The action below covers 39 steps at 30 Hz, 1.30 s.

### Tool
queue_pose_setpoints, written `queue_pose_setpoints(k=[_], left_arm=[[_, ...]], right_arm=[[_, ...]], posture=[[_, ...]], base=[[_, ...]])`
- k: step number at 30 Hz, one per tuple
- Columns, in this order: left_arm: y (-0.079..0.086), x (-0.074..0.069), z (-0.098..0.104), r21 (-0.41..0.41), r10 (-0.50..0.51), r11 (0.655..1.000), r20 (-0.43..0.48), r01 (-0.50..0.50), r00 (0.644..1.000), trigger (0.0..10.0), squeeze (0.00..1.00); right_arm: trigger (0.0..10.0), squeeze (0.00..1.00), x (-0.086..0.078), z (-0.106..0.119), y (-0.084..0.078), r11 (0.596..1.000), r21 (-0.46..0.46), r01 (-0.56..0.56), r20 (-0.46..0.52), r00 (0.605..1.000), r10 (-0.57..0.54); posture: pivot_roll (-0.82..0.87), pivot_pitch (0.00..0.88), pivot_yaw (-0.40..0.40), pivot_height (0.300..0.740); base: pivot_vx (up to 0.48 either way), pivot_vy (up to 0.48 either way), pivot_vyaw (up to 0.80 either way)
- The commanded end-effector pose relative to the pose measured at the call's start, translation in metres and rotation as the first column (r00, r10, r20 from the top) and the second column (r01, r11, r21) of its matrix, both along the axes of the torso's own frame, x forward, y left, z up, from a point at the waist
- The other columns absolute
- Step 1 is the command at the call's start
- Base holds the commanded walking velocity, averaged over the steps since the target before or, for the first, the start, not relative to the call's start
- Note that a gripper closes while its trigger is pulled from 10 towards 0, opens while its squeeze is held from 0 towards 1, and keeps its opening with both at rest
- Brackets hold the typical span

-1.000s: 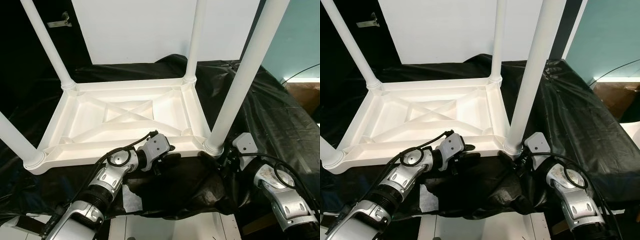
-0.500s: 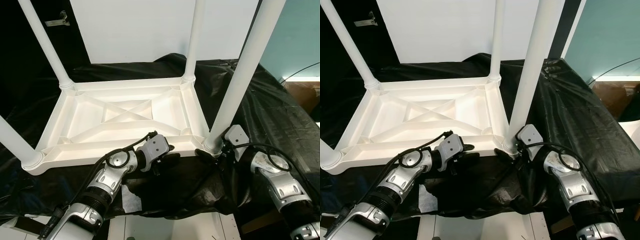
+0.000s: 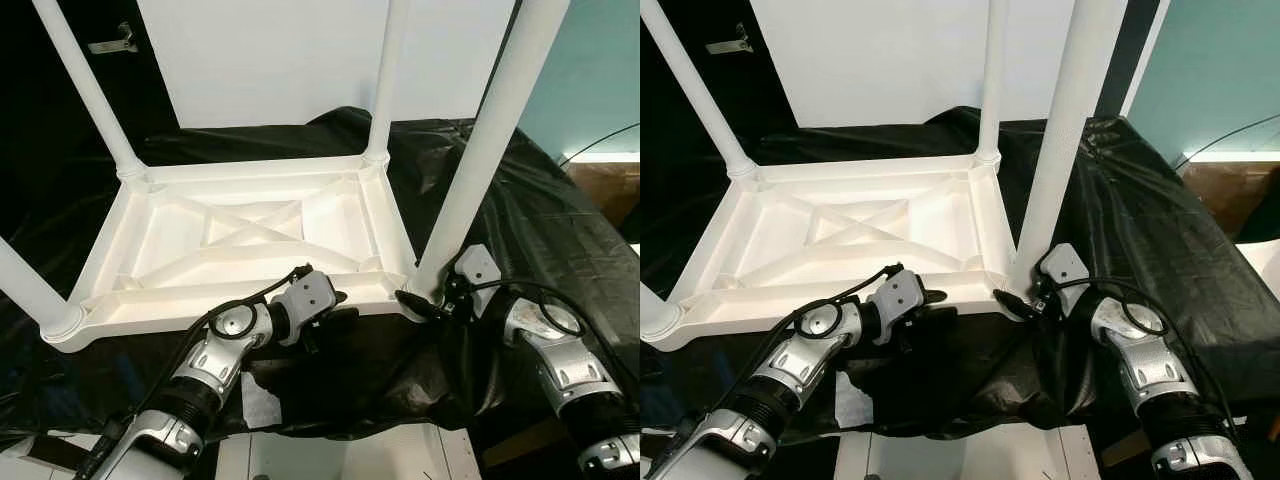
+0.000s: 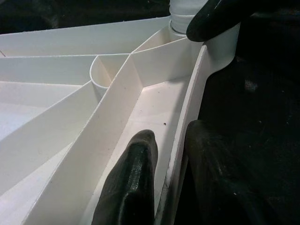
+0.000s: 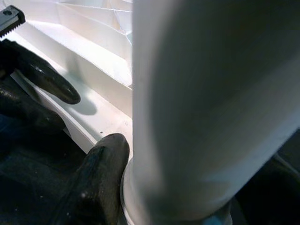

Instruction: Building children table

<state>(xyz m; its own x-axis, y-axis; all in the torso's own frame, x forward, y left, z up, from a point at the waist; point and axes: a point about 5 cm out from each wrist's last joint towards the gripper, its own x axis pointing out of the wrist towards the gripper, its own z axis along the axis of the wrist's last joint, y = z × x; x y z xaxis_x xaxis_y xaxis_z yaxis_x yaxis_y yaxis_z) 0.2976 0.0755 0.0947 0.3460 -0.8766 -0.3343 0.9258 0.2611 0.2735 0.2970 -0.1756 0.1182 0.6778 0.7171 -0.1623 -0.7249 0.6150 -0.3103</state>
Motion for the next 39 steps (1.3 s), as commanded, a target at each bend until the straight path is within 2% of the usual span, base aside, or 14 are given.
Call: queue_pose_setpoints(k=[1, 8, 9, 11, 15, 19, 28, 29, 31, 32, 33, 34, 37, 39], left_arm=[[0.001, -0.013, -0.024, 0.063, -0.028, 0.997, -0.107, 0.035, 0.994, 10.0, 0.0], [0.0, -0.013, -0.023, 0.058, -0.028, 0.998, -0.106, 0.034, 0.994, 10.0, 0.0], [0.0, -0.014, -0.023, 0.057, -0.029, 0.998, -0.106, 0.035, 0.994, 10.0, 0.0], [0.0, -0.014, -0.023, 0.059, -0.031, 0.998, -0.106, 0.038, 0.994, 10.0, 0.0], [0.0, -0.014, -0.023, 0.06, -0.033, 0.997, -0.106, 0.039, 0.994, 10.0, 0.0], [0.001, -0.014, -0.023, 0.068, -0.036, 0.997, -0.105, 0.043, 0.994, 10.0, 0.0], [0.003, -0.015, -0.024, 0.073, -0.03, 0.997, -0.106, 0.038, 0.994, 10.0, 0.0], [0.004, -0.015, -0.024, 0.074, -0.029, 0.997, -0.107, 0.037, 0.994, 10.0, 0.0], [0.004, -0.015, -0.024, 0.074, -0.029, 0.997, -0.108, 0.037, 0.994, 10.0, 0.0], [0.004, -0.015, -0.024, 0.075, -0.029, 0.997, -0.108, 0.037, 0.994, 10.0, 0.0], [0.004, -0.015, -0.024, 0.075, -0.029, 0.997, -0.108, 0.037, 0.994, 10.0, 0.0], [0.004, -0.015, -0.024, 0.076, -0.029, 0.996, -0.108, 0.038, 0.994, 10.0, 0.0], [0.003, -0.014, -0.023, 0.078, -0.03, 0.996, -0.105, 0.038, 0.994, 10.0, 0.0], [0.003, -0.014, -0.023, 0.078, -0.03, 0.996, -0.104, 0.038, 0.994, 10.0, 0.0]], right_arm=[[0.0, 0.0, -0.009, -0.012, 0.013, 0.998, 0.048, -0.04, -0.069, 0.997, 0.043], [0.0, 0.0, -0.015, -0.012, 0.035, 0.949, 0.266, 0.166, -0.093, 0.985, -0.147], [0.0, 0.0, -0.016, -0.008, 0.046, 0.842, 0.389, 0.375, -0.117, 0.926, -0.358], [0.0, 0.0, -0.018, -0.007, 0.048, 0.784, 0.421, 0.456, -0.127, 0.886, -0.447], [0.0, 0.0, -0.02, -0.007, 0.049, 0.741, 0.435, 0.512, -0.128, 0.85, -0.511], [0.0, 0.0, -0.021, -0.007, 0.031, 0.6, 0.424, 0.678, -0.125, 0.701, -0.702], [0.0, 0.0, -0.023, -0.014, 0.023, 0.454, 0.394, 0.799, -0.219, 0.562, -0.798], [3.6, 0.0, -0.022, -0.015, 0.026, 0.461, 0.392, 0.796, -0.231, 0.57, -0.788], [3.6, 0.0, -0.022, -0.015, 0.03, 0.487, 0.391, 0.781, -0.226, 0.594, -0.772], [10.0, 0.0, -0.021, -0.014, 0.033, 0.528, 0.377, 0.761, -0.195, 0.622, -0.758], [10.0, 0.0, -0.021, -0.014, 0.033, 0.528, 0.377, 0.761, -0.195, 0.622, -0.758], [10.0, 1.0, -0.02, -0.011, 0.036, 0.568, 0.373, 0.734, -0.158, 0.654, -0.74], [10.0, 1.0, -0.018, -0.002, 0.039, 0.693, 0.369, 0.619, -0.081, 0.765, -0.639], [10.0, 1.0, -0.017, -0.001, 0.039, 0.727, 0.366, 0.581, -0.078, 0.798, -0.598]], posture=[[0.01, 0.023, -0.018, 0.74], [0.01, 0.025, -0.022, 0.74], [0.0, 0.028, -0.02, 0.74], [0.0, 0.027, -0.019, 0.74], [0.0, 0.026, -0.018, 0.74], [0.01, 0.027, -0.013, 0.74], [0.02, 0.025, -0.016, 0.74], [0.02, 0.025, -0.016, 0.74], [0.02, 0.025, -0.016, 0.74], [0.01, 0.024, -0.015, 0.74], [0.01, 0.024, -0.015, 0.74], [0.01, 0.023, -0.014, 0.74], [0.0, 0.022, -0.016, 0.74], [0.0, 0.021, -0.016, 0.74]], base=[[0.0, 0.0, 0.0], [0.0, 0.0, 0.0], [0.0, 0.0, 0.0], [0.0, 0.0, 0.0], [0.0, 0.0, 0.0], [0.0, 0.0, 0.0], [0.0, 0.0, 0.0], [0.0, 0.0, 0.0], [0.0, 0.0, 0.0], [0.0, 0.0, 0.0], [0.0, 0.0, 0.0], [0.0, 0.0, 0.0], [0.0, 0.0, 0.0], [0.0, 0.0, 0.0]])
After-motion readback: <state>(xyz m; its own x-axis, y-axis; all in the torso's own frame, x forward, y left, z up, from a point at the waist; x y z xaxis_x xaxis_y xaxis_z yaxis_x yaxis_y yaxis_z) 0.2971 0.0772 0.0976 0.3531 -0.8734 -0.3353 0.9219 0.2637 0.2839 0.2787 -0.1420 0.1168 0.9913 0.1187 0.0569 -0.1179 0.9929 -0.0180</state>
